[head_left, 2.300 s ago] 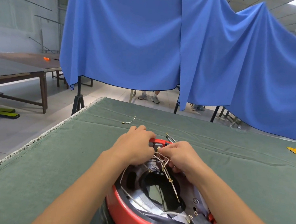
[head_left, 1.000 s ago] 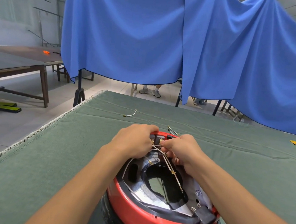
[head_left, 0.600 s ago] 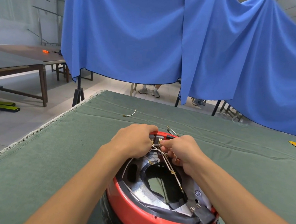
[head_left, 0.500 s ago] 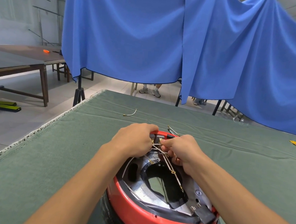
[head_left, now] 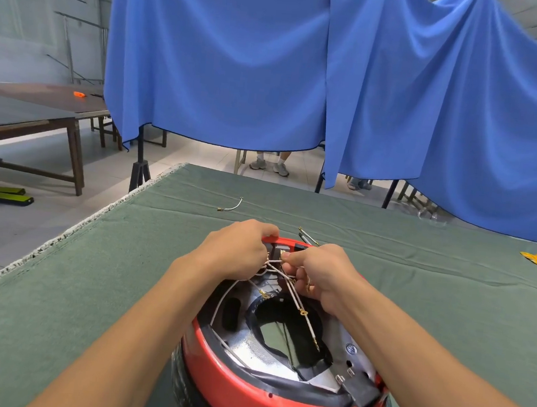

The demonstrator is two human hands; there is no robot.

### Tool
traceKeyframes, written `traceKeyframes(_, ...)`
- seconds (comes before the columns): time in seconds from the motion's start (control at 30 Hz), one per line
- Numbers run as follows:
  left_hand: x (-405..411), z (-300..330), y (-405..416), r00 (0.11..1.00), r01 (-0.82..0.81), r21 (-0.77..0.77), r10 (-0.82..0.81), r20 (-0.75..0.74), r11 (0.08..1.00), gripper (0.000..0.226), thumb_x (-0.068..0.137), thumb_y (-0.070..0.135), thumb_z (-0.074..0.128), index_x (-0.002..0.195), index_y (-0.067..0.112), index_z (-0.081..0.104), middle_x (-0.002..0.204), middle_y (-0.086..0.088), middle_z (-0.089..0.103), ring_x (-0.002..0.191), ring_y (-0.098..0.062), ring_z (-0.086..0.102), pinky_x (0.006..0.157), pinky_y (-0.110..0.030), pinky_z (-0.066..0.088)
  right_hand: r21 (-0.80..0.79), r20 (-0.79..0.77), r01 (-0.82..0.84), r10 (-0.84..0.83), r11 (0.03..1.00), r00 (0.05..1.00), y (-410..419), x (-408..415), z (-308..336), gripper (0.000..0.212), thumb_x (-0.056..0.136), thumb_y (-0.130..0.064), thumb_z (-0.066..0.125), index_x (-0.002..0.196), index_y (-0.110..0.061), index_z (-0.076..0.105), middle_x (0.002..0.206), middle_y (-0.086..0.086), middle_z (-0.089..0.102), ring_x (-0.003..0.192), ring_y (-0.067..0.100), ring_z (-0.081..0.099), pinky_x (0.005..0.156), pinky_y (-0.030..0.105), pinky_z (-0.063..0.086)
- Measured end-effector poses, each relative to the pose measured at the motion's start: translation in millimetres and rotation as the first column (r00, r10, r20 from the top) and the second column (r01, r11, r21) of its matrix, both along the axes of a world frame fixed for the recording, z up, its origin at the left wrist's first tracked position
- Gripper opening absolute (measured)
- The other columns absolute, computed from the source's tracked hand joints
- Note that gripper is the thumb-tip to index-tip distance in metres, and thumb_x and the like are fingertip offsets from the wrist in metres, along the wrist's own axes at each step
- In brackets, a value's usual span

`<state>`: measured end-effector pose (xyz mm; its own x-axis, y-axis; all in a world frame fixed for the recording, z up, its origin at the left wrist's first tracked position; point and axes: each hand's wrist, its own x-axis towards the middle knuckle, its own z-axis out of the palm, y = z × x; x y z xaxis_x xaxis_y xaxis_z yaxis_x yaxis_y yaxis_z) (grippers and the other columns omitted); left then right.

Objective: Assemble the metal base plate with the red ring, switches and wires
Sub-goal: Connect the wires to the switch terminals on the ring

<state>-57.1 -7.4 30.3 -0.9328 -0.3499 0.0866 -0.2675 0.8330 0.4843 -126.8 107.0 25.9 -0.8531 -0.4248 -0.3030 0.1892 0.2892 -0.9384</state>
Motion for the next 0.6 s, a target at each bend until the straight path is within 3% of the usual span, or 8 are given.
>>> traceKeyframes(0.17, -2.5, 0.6, -3.1, 1.000, 0.007, 0.041, -0.007, 0.011, 0.999, 0.040, 0.086, 0.007, 0.041, 0.114, 0.030, 0.058, 0.110, 0.001, 0.064, 0.101, -0.024, 0.056, 0.089, -0.042, 0.047, -0.015, 0.011, 0.010, -0.010, 1.000, 1.000, -1.6, -0.1, -2.3, 0.009, 0.087, -0.001, 0.063, 0.080, -0.005, 0.061, 0.044, -0.001, 0.057, 0.033, 0.002, 0.043, 0.036, 0.015, 0.036)
traceKeyframes(0.43, -2.7, -3.7, -5.3, 1.000, 0.014, 0.101, -0.012, -0.020, 0.995, 0.047, 0.084, 0.005, 0.040, 0.119, 0.032, 0.058, 0.116, 0.003, 0.063, 0.108, -0.025, 0.056, 0.095, -0.044, 0.045, -0.022, 0.016, -0.028, 0.028, 0.999, 0.999, -0.3, -4.5, -2.6, 0.013, 0.088, -0.003, 0.064, 0.075, -0.007, 0.060, 0.048, -0.001, 0.058, 0.037, 0.003, 0.042, 0.037, 0.016, 0.037)
traceKeyframes(0.5, -1.6, -4.8, -5.9, 0.999, 0.003, 0.141, 0.003, -0.046, 0.990, 0.047, 0.086, 0.005, 0.039, 0.121, 0.030, 0.060, 0.119, -0.001, 0.064, 0.110, -0.028, 0.056, 0.095, -0.044, 0.045, 0.033, -0.046, -0.062, 0.064, 0.998, 0.997, 0.0, -4.6, -2.2, 0.014, 0.089, -0.008, 0.063, 0.075, -0.007, 0.062, 0.048, -0.001, 0.057, 0.034, 0.004, 0.041, 0.037, 0.015, 0.036)
traceKeyframes(0.6, 1.7, -5.7, -7.1, 0.989, -0.046, 0.257, 0.080, -0.123, 0.965, 0.044, 0.088, 0.003, 0.037, 0.117, 0.021, 0.064, 0.118, -0.013, 0.065, 0.110, -0.035, 0.056, 0.094, -0.044, 0.046, 0.190, -0.277, -0.066, 0.119, 0.979, 0.954, 1.1, -3.7, -2.9, 0.022, 0.088, -0.015, 0.062, 0.068, -0.008, 0.066, 0.046, -0.003, 0.058, 0.030, 0.005, 0.043, 0.037, 0.016, 0.034)
